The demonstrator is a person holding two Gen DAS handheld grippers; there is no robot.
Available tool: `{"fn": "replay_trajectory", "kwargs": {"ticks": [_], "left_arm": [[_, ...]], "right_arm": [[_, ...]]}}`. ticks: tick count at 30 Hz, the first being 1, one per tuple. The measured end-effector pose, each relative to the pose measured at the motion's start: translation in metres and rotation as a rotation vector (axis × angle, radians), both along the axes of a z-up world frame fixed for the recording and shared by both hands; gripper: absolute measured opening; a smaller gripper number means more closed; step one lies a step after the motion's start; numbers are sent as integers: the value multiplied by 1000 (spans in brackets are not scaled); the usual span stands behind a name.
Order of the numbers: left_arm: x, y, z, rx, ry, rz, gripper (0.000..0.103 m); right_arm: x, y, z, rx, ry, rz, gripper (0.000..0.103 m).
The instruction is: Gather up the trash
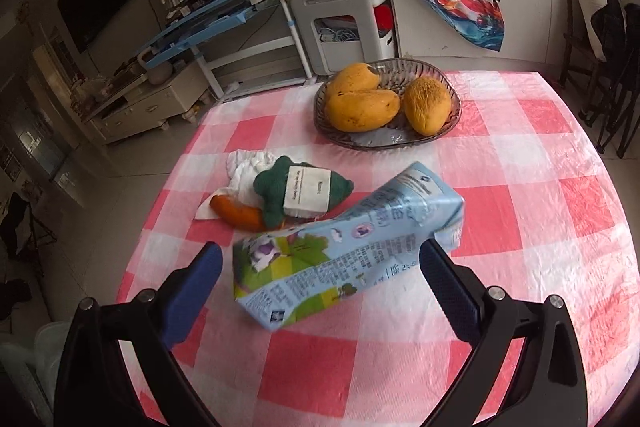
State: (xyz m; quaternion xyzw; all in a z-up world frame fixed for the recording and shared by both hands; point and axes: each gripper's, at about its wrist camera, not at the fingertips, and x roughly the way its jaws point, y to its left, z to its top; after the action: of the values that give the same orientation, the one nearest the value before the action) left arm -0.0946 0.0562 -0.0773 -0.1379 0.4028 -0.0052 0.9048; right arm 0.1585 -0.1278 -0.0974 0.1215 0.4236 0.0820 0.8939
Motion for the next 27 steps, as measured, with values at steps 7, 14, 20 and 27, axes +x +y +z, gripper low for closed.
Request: {"fn": "replay_trajectory", "kwargs": {"ticks": [7, 14, 20, 27], "left_arm": [[4, 3, 1, -5, 4, -7, 77], [12, 5, 6, -16, 7, -10, 77], [46, 0, 28, 2, -25, -5, 77], [133, -21, 39, 50, -46, 13, 77]], "right_arm": [[4, -5, -12, 48, 71, 66, 72], [-43, -22, -8, -52, 124, 222, 62], [-97, -54, -3, -120, 172, 262, 62], [-107, -63, -1, -53, 184, 275, 63]]}}
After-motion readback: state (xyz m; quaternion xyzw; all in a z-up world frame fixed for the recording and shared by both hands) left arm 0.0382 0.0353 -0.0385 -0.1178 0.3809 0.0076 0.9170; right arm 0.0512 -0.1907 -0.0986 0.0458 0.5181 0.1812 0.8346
